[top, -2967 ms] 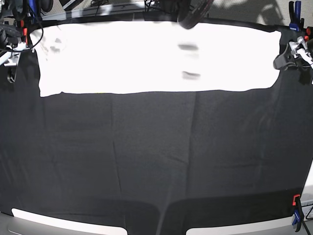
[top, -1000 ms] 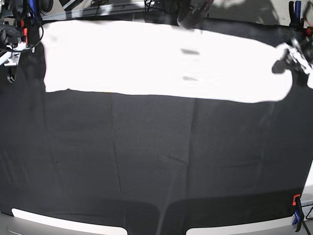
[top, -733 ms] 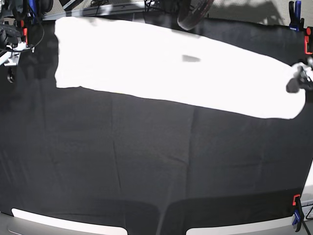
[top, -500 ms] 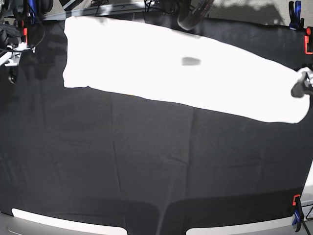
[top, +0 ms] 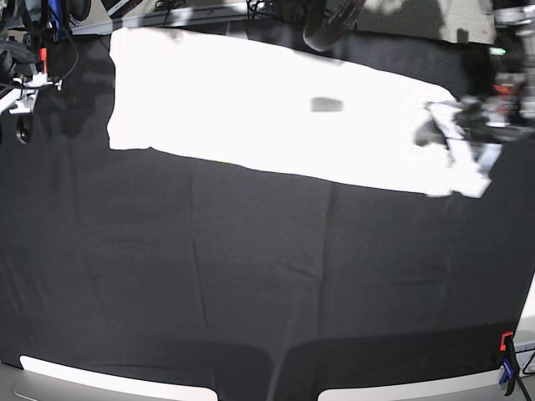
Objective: Layout the t-shirt on the table in an organized manner, then fold the t-shirt properly
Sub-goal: 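Carry the gathered shirt end with the left gripper toward the middle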
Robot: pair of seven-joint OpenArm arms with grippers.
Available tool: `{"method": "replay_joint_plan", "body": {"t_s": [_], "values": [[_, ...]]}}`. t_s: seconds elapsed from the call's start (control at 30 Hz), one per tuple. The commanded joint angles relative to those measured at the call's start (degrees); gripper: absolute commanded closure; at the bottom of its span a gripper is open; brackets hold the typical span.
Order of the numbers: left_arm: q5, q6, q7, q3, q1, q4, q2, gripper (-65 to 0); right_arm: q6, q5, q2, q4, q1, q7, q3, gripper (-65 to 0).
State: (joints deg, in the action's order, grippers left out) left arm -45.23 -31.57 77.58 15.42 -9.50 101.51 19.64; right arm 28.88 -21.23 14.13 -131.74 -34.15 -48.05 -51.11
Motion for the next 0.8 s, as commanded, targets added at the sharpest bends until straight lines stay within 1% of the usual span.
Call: {"method": "replay_joint_plan", "body": {"t_s": [0.0, 0.07, 0.13, 0.2, 0.27, 0.3, 0.43, 0.53, 0.63, 0.7, 0.77], "values": [[1.6, 0.2, -1.9, -2.1, 0.4, 0.9, 0.0, 0.0, -0.2, -0.4, 0.8, -1.0, -0.2, 1.1, -0.4, -26.9], [7.2, 0.3, -5.0, -7.0, 0.5, 0.9, -1.3, 0.0, -0.2, -0.4, 0.8, -1.0, -0.2, 1.1, -0.4, -26.9], [11.0, 0.8, -7.8, -11.0, 0.5, 0.9, -1.9, 0.0, -0.2, -0.4, 0.8, -1.0, -0.2, 1.1, -0.4, -26.9], [12.5, 3.4, -8.4, -14.4, 0.5, 0.9, -2.0, 0.0, -0.2, -0.4, 0.8, -1.0, -0.2, 1.1, -0.4, -26.9], [12.3, 5.2, -8.4, -17.0, 0.5, 0.9, -2.0, 0.0, -0.2, -0.4, 0.8, -1.0, -0.1, 1.1, -0.4, -26.9], [12.1, 5.5, -8.5, -18.1, 0.5, 0.9, -2.0, 0.0, -0.2, -0.4, 0.8, -1.0, -0.1, 1.1, -0.4, -26.9], [12.0, 5.5, -8.7, -21.5, 0.8, 0.9, -2.0, 0.0, -0.2, -0.4, 0.8, -1.0, -0.2, 1.1, -0.4, -26.9], [12.0, 5.5, -8.9, -22.3, 1.0, 0.9, -2.0, 0.0, -0.2, -0.4, 0.8, -1.0, -0.2, 1.1, -0.4, -26.9], [11.8, 5.5, -11.2, -22.3, 1.1, 0.9, -2.0, 0.0, -0.2, -0.4, 0.8, -1.0, -0.1, 1.1, -0.4, -26.9], [10.1, 5.5, -12.9, -22.3, 1.1, 0.9, -2.0, 0.0, -0.2, -0.4, 0.8, -1.0, -0.1, 1.1, -0.4, -26.9], [6.8, 5.4, -14.3, -22.3, 1.1, 0.9, -2.0, 0.0, -0.2, -0.4, 0.8, -1.0, -0.1, 1.1, -0.4, -26.9]]}}
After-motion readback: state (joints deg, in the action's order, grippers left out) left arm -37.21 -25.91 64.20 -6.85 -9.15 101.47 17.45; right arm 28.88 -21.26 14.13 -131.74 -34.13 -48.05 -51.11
